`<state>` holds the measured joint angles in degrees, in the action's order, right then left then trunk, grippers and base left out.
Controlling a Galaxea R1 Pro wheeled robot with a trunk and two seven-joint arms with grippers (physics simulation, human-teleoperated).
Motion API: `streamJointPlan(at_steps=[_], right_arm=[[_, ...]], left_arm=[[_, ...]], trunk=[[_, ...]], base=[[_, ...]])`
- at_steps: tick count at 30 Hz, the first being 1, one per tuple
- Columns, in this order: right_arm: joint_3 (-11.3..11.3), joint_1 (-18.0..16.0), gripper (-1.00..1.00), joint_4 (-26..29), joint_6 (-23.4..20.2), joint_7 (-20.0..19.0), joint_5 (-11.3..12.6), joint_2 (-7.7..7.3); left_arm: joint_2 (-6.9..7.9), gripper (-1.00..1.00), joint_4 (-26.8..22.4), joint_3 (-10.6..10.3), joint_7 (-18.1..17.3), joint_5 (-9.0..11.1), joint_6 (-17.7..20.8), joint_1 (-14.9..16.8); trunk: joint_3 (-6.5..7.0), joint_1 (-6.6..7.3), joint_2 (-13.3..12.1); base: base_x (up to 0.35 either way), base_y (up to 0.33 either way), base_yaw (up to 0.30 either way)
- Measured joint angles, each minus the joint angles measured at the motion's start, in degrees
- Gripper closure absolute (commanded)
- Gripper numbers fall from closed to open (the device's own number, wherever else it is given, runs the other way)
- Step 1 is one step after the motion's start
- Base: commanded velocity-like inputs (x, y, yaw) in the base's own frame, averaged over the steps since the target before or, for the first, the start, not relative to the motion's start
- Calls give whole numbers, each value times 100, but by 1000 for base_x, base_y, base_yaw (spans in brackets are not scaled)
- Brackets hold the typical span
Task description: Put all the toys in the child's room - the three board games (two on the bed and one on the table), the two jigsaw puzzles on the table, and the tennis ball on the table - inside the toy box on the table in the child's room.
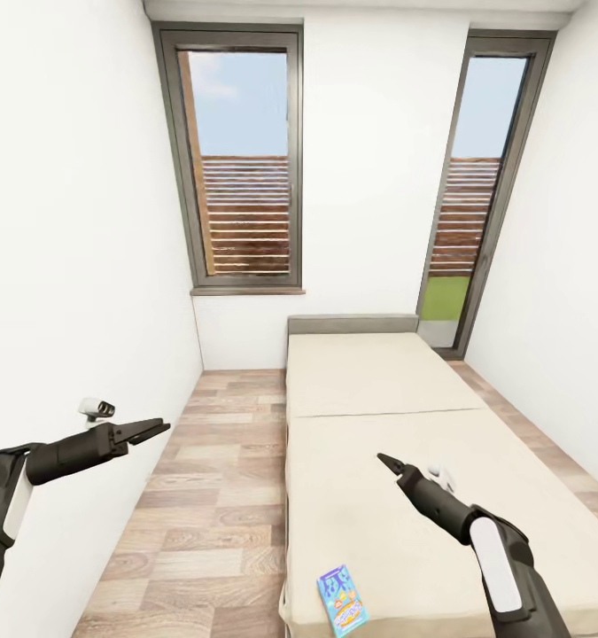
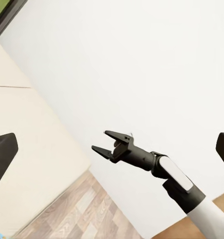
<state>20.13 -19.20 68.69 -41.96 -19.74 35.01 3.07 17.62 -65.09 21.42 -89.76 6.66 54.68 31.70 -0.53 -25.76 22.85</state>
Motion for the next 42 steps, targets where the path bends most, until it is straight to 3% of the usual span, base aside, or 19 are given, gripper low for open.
streamJointPlan(at_steps=[8, 17, 36, 42], right_arm=[[226, 1, -100, 18, -18, -34, 16, -83], [329, 1, -100, 21, -21, -82, 24, -85], [334, 1, -100, 30, -34, -99, 25, -84], [313, 3, -100, 33, -34, -98, 24, -80]], left_arm=[[-228, -100, 3, -14, 20, -17, 0, 1], [-235, -100, 4, 6, 0, -12, -21, 1], [-237, -100, 4, 11, 0, -2, -27, 1], [-240, -100, 5, 10, 7, -2, -27, -2]], trunk=[[0, 0, 0], [0, 0, 0], [0, 0, 0], [-99, -130, 233]], base=[[0, 0, 0], [0, 0, 0], [0, 0, 0], [0, 0, 0]])
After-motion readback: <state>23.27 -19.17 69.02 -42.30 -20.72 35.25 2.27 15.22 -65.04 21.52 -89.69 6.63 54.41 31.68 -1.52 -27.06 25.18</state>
